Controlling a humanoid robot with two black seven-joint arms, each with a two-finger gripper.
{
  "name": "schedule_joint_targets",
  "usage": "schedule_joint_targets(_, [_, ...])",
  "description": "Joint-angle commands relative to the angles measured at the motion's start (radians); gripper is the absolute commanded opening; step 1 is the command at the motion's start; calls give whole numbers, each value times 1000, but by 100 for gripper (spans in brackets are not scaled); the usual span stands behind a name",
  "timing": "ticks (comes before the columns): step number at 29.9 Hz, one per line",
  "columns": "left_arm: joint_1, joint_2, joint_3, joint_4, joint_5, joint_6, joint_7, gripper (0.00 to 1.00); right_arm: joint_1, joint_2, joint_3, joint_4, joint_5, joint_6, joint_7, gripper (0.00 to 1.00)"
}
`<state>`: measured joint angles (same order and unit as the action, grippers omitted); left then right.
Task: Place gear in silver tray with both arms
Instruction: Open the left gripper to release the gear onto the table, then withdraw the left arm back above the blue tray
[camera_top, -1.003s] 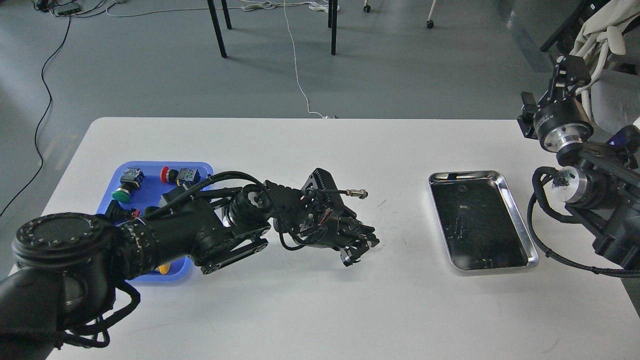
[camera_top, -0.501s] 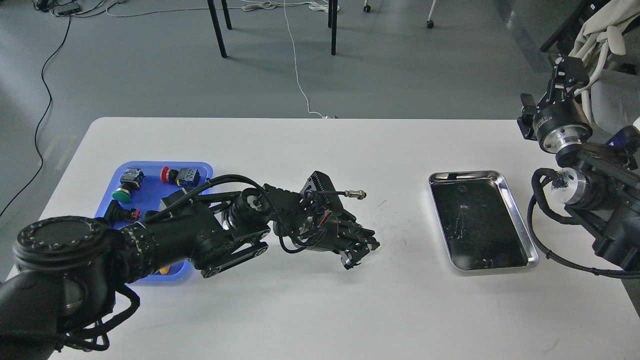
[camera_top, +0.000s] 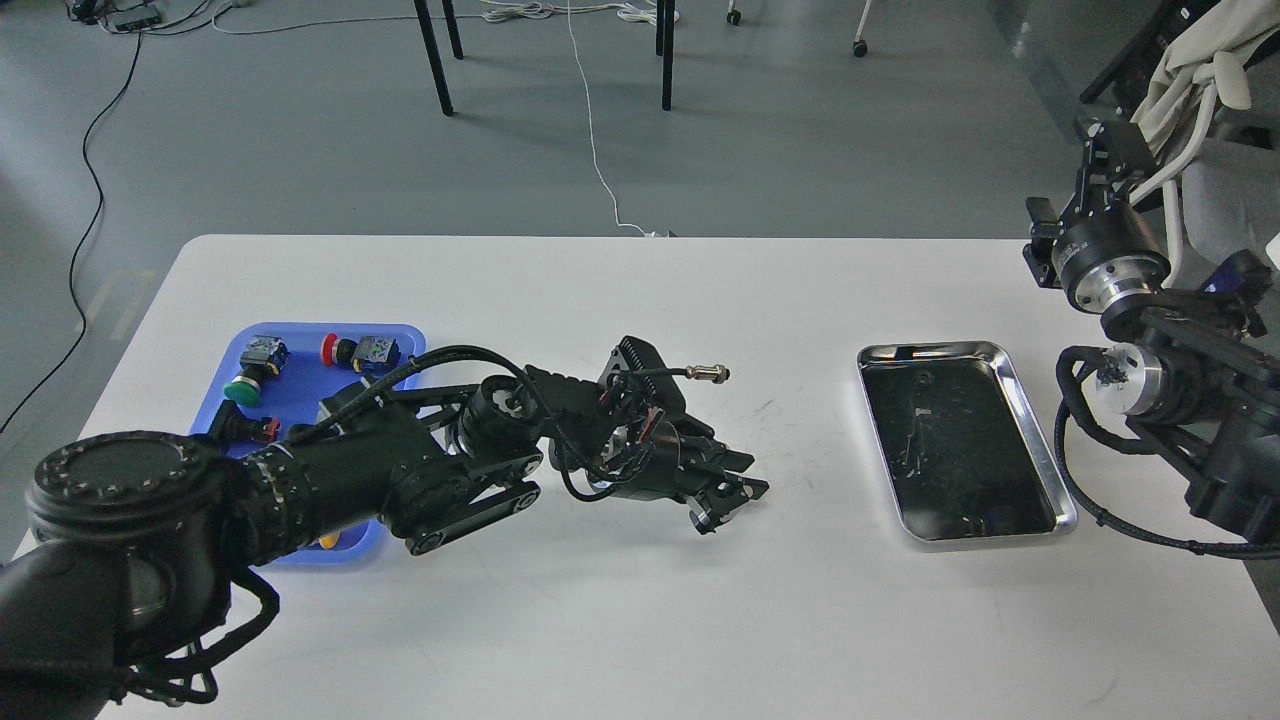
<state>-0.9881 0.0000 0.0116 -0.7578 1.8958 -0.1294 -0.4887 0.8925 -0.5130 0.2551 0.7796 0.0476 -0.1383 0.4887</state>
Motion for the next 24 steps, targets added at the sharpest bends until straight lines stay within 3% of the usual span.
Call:
schedule_joint_targets(1, [-21,0,-4,0,-55,1,0,41,45,-4,-69,9,-20,0,0,98])
schedule_joint_targets(8, [-119,0,-4,-17,-234,-1,0,46,193,-10,-319,53,-60,11,0,98])
schedule_joint_targets(15, [-138,214,-91,-132,-362,-16,0,49,316,-2,-477,119,-133,42,0,98])
schedule_joint_targets(24, [-64,461,-157,-155,-495,-26,0,70,428,28,-629,208,-222,42,0,98])
